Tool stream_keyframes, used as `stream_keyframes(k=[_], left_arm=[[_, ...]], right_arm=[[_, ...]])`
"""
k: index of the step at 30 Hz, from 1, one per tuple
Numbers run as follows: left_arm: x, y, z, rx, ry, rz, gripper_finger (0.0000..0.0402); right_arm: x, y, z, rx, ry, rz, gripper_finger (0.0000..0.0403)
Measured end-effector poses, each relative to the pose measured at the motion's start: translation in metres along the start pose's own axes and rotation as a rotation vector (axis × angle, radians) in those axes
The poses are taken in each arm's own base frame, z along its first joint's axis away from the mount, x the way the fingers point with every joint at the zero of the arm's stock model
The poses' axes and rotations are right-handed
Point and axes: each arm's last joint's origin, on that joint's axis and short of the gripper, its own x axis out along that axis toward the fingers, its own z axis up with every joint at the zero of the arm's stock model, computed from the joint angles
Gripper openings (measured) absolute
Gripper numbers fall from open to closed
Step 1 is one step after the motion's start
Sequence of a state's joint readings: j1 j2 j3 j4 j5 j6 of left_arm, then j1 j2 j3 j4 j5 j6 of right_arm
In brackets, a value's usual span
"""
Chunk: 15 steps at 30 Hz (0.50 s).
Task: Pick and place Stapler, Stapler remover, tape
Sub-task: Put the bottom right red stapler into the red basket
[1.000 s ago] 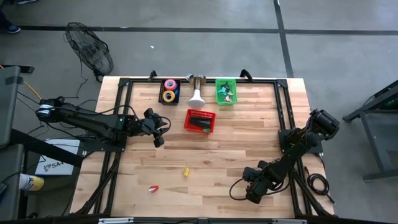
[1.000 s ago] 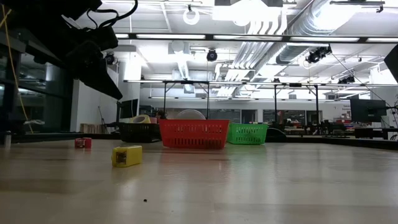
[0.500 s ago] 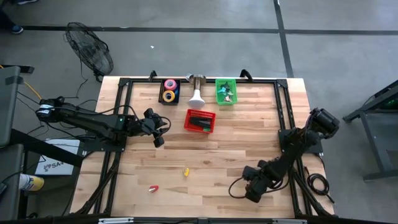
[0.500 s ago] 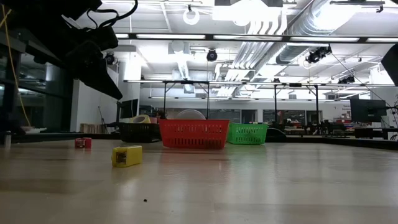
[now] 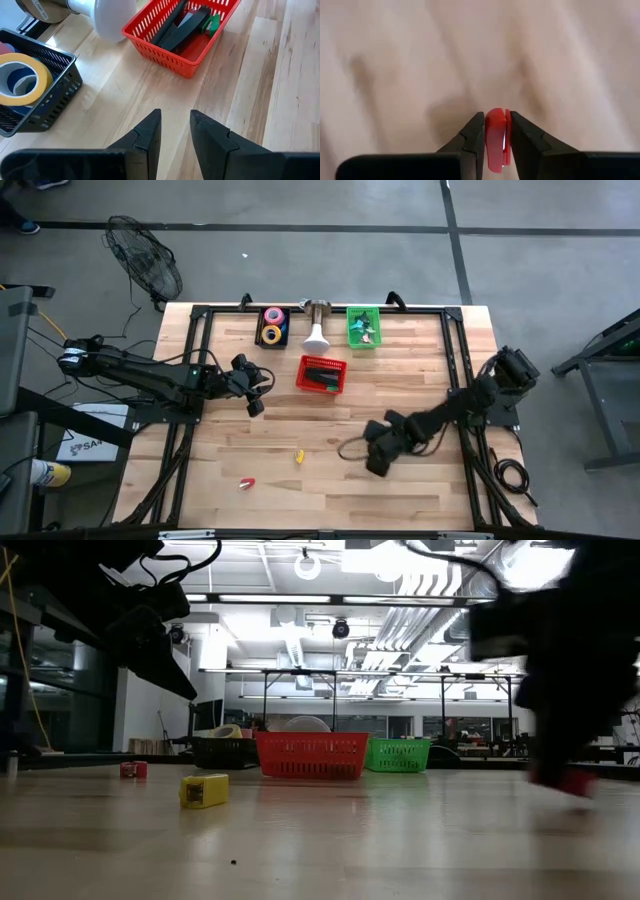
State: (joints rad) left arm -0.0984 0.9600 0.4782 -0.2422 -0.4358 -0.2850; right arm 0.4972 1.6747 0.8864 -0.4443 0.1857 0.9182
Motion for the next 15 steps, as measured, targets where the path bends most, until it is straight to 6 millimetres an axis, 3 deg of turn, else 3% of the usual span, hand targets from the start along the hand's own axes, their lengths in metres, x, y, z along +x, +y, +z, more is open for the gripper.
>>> stream_keyframes(k=[15], left_arm=[[0.0,0.0,0.0,0.0,0.0,0.001,0.0102]], right_arm=[[0.005,-0.055,0.097,-0.192,-0.399,-0.057,0.0065]])
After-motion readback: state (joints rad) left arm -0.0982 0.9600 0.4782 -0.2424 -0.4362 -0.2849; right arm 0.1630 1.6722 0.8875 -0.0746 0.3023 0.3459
